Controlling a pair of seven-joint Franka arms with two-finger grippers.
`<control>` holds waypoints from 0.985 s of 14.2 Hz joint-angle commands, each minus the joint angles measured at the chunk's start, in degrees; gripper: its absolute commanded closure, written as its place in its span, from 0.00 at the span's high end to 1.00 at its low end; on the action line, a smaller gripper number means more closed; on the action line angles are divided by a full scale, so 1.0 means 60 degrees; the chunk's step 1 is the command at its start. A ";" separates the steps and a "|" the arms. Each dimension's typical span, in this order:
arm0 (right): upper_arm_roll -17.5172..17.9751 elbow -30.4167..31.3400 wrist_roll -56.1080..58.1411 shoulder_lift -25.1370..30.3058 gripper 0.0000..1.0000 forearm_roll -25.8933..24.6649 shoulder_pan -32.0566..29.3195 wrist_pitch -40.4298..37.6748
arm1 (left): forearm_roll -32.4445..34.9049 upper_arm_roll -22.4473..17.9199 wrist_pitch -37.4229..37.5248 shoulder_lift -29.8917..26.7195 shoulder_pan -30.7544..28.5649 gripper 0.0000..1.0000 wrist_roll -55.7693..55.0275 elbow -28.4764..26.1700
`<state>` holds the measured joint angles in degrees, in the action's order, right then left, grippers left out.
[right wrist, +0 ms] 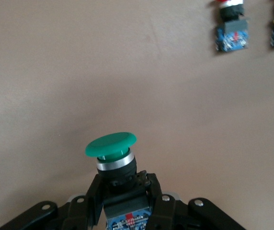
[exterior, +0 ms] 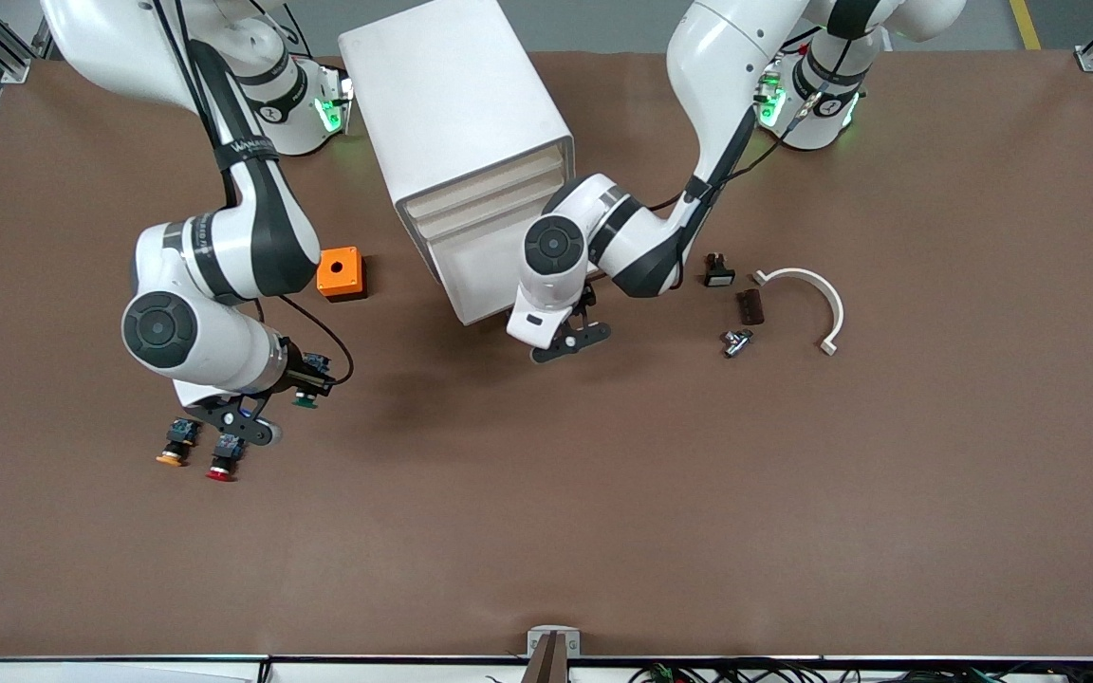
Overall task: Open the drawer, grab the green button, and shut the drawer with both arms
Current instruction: 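Push the drawer shut with the left gripper while the right gripper carries, then lower the green button beside the red button with the right gripper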
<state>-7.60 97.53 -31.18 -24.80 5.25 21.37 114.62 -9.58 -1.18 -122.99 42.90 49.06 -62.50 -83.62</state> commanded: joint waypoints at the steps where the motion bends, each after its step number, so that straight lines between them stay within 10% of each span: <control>1: 0.0124 0.0445 0.0772 0.0149 0.00 -0.0507 -0.0149 0.0613 | 0.0118 0.0064 -0.0097 -0.0045 0.0216 0.99 -0.0174 -0.0023; 14: 0.0138 0.1265 0.1448 -0.0582 0.00 -0.0847 -0.0822 0.3045 | -0.2560 0.0416 0.0400 0.0014 0.0187 0.99 -0.0291 -0.0082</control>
<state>-7.67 104.82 -21.16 -27.49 0.68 18.33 131.53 -22.00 1.19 -121.86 43.38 50.20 -63.34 -83.97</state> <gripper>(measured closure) 0.590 0.004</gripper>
